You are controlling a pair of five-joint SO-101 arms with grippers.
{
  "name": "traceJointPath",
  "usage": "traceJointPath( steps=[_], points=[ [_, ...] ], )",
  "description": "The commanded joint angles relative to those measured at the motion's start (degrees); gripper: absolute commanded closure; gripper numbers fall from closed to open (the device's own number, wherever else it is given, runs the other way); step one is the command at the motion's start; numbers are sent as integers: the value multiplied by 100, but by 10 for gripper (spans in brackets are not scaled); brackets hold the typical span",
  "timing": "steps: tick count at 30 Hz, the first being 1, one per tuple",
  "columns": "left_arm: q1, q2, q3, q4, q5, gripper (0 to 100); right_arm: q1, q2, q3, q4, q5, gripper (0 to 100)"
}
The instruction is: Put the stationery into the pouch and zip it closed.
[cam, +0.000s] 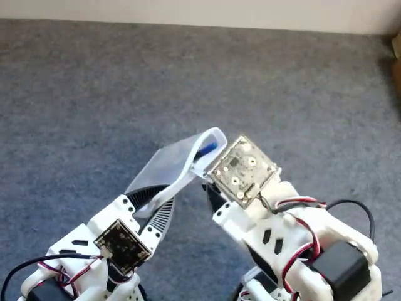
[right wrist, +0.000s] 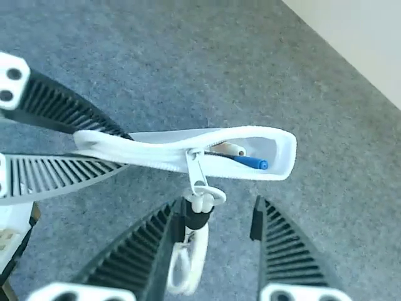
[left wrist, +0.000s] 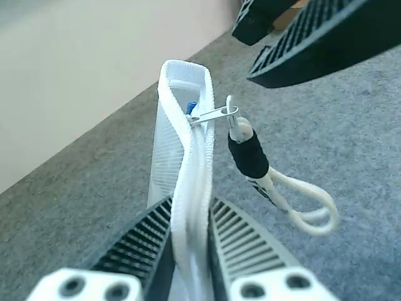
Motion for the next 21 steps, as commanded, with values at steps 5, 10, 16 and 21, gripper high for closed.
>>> traceJointPath(
  steps=[5, 10, 16, 21],
  points=[
    [31, -31, 13, 35, 18, 994, -75, -40, 998, -936, -26, 835],
    [13, -31, 13, 35, 18, 994, -66, -48, 1499, -1437, -26, 835],
    [13, -31, 22, 35, 18, 994, -66, -48, 1710, -1719, -18, 857],
    [-4, -31, 22, 35, 18, 994, 57, -66, 1648, -1701, -18, 997]
  ],
)
